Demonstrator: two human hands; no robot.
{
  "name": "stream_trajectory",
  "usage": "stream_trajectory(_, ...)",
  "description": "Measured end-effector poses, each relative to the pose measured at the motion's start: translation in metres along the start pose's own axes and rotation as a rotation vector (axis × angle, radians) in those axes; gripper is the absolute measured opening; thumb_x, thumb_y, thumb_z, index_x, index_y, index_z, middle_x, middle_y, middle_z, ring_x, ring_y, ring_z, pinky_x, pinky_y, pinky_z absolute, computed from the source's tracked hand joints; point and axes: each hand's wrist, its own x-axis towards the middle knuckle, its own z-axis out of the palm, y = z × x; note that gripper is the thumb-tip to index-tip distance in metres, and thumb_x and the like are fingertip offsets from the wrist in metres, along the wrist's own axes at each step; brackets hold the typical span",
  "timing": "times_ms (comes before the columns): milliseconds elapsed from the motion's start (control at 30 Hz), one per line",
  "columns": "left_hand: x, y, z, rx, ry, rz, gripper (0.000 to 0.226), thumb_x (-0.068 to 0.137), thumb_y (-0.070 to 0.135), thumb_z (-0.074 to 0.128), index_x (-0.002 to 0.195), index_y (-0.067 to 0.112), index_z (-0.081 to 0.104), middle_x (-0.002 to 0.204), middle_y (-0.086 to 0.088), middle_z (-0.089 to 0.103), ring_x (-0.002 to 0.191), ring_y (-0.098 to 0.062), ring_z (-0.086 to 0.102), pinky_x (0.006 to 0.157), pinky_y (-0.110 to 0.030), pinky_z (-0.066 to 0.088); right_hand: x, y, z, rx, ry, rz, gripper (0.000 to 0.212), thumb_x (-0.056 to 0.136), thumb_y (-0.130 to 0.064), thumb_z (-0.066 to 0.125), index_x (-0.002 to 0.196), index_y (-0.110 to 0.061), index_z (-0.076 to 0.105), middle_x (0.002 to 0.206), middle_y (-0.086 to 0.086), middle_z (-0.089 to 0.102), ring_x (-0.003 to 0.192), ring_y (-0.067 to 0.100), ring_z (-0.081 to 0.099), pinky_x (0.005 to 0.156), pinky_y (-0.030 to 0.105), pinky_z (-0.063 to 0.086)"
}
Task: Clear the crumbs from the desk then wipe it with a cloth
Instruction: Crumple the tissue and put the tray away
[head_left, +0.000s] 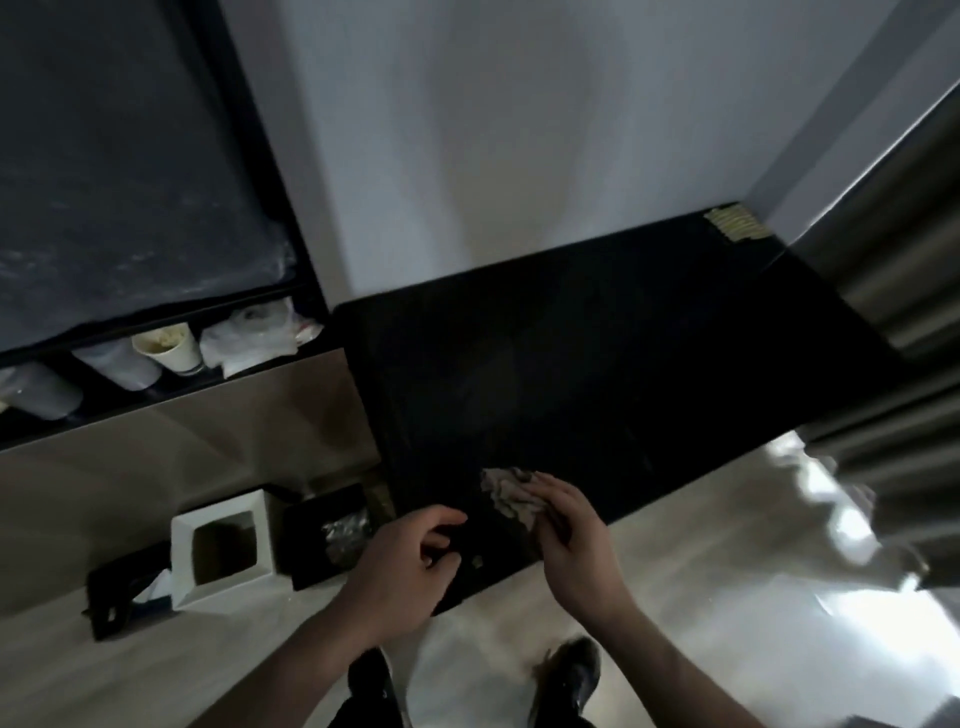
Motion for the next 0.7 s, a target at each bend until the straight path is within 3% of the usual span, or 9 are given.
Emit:
stream_trajectory(167,0.007,0.094,0.063,0.140,0.120,0.280,0.070,0.088,0.027,0.072,0.142,0.050,0.035,0.140,0.034,0.036,0.127,0.012,0.043,0.103,-0.016,0.047,-0.010,0.023,-0.103,0.183,-0.048,0.041,0.039,0.100,-0.011,0.066,0.122,-0.043,0.072,0.121,-0.020,0.061,0.104,0.015,0.070,0.083,0.045,0.063)
stream_trajectory(267,0.019,0.144,0.108,0.241,0.159,0.375,0.069,0.086,0.030,0.073,0.142,0.048,0.038,0.143,0.033,0.034,0.134,0.009,0.036,0.110,-0.018,0.037,-0.013,0.041,-0.164,0.204,-0.130,0.033,0.037,0.100,-0.014,0.067,0.129,-0.036,0.069,0.117,-0.019,0.070,0.108,0.008,0.071,0.088,0.036,0.062)
stream_trajectory(400,0.030,0.191,0.160,0.284,0.171,0.384,0.043,0.085,0.037,0.072,0.126,0.044,0.058,0.116,0.031,0.054,0.119,0.011,0.043,0.103,-0.014,0.041,-0.008,0.054,-0.234,0.181,-0.201,0.019,0.032,0.099,-0.009,0.068,0.122,-0.031,0.063,0.105,-0.020,0.074,0.096,0.005,0.074,0.074,0.020,0.058)
stream_trajectory(533,0.043,0.221,0.199,0.268,0.184,0.373,0.027,0.087,0.044,0.069,0.114,0.042,0.066,0.105,0.028,0.061,0.108,0.006,0.051,0.094,-0.021,0.047,0.004,0.066,-0.283,0.161,-0.278,0.006,0.023,0.099,-0.008,0.069,0.114,-0.021,0.058,0.098,-0.011,0.076,0.088,0.007,0.074,0.072,0.020,0.057)
stream_trajectory(700,0.074,0.250,0.220,0.128,0.152,0.319,0.021,0.090,0.022,0.069,0.105,0.036,0.070,0.102,0.023,0.063,0.098,0.004,0.064,0.085,-0.026,0.058,0.029,0.078,-0.323,0.153,-0.381,-0.009,0.015,0.100,-0.010,0.067,0.111,-0.015,0.058,0.093,-0.006,0.075,0.078,0.008,0.072,0.066,0.020,0.054)
